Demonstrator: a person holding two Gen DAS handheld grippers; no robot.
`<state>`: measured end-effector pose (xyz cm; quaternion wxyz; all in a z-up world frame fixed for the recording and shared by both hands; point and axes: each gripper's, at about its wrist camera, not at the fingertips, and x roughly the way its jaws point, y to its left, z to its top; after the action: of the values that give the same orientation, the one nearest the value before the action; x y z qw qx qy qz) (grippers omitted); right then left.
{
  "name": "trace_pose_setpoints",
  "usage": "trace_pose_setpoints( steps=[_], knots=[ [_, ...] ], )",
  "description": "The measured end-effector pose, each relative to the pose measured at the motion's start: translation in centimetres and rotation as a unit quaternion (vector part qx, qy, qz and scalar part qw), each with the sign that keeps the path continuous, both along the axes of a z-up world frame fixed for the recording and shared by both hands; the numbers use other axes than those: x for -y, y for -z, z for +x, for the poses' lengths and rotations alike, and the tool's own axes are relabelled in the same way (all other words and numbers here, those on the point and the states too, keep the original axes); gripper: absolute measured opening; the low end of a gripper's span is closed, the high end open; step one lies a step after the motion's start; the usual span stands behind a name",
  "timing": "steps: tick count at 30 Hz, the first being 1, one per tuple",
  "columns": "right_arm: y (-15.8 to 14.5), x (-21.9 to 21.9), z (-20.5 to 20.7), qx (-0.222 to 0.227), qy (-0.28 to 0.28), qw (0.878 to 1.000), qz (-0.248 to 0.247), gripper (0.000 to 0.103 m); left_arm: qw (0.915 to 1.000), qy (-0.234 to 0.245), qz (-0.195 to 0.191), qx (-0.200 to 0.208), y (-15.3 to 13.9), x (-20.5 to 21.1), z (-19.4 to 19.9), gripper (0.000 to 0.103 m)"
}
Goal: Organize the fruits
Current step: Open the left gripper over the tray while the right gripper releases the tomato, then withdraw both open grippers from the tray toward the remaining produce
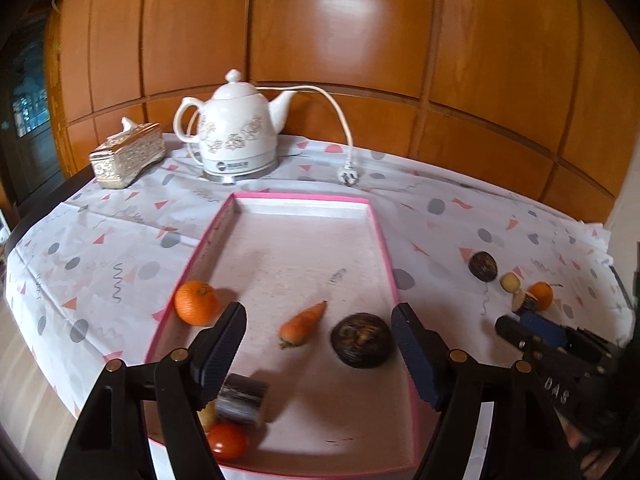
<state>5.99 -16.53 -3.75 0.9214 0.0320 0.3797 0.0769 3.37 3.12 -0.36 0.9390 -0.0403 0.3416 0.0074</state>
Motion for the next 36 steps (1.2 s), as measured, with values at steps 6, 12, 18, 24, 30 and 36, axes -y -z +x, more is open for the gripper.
trace_pose_setpoints(
  steps=[6, 12, 18, 24, 30, 36],
  knots=[
    [0.4, 4.2, 0.0, -0.002, 0.053, 0.999, -0.005, 0.038, 0.9995, 0.031, 0.009, 0.000, 0.0, 2.3, -0.1, 0.076],
    [0.9, 7.9, 0.0, -0.009, 0.099, 0.995, -0.004, 0.038, 0.9980, 0.062, 0.014, -0.005, 0.1, 4.5, -0.1, 0.076],
    [1.5, 10.3, -0.4, -0.018, 0.127, 0.992, -0.001, 0.038, 0.9956, 0.091, 0.020, -0.011, 0.2, 6.5, 0.0, 0.076],
    [1.8, 11.8, -0.6, -0.024, 0.142, 0.990, 0.003, 0.038, 0.9920, 0.123, 0.023, -0.015, 0.2, 8.6, 0.4, 0.076],
    [1.9, 12.5, 0.0, -0.028, 0.145, 0.989, 0.006, 0.038, 0.9887, 0.145, 0.018, -0.034, 1.1, 10.3, 1.0, 0.076],
    [2.1, 13.0, 0.6, -0.032, 0.143, 0.989, 0.011, 0.038, 0.9854, 0.162, 0.021, -0.050, 2.3, 11.6, 1.5, 0.076]
  ],
)
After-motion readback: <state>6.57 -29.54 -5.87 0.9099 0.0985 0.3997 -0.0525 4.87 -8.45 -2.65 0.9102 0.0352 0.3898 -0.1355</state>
